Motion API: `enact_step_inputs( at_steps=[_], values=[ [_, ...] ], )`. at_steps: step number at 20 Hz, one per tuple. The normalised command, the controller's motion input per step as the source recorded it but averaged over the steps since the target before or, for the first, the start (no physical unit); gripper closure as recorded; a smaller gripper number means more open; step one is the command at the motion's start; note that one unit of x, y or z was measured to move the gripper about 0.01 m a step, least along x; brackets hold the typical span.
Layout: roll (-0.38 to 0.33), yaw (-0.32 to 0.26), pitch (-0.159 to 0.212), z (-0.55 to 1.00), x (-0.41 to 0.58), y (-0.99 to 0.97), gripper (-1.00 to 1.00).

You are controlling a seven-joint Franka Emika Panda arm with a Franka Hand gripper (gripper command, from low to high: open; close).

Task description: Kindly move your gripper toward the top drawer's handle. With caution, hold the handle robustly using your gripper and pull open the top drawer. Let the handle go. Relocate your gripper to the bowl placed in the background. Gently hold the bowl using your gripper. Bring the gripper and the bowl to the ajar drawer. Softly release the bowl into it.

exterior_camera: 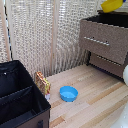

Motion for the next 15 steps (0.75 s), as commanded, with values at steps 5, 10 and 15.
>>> enact_step_inputs(
  at_steps=[5, 10, 15],
  values=[
    [-0.001, 0.052, -0.124, 0.04, 0.098, -0.17, -1.00],
    [0.000, -0.026, -0.046, 0.39, 0.140, -0.16, -1.00],
    [0.000, -0.032, 0.003, 0.07, 0.002, 0.02, -1.00]
  ],
)
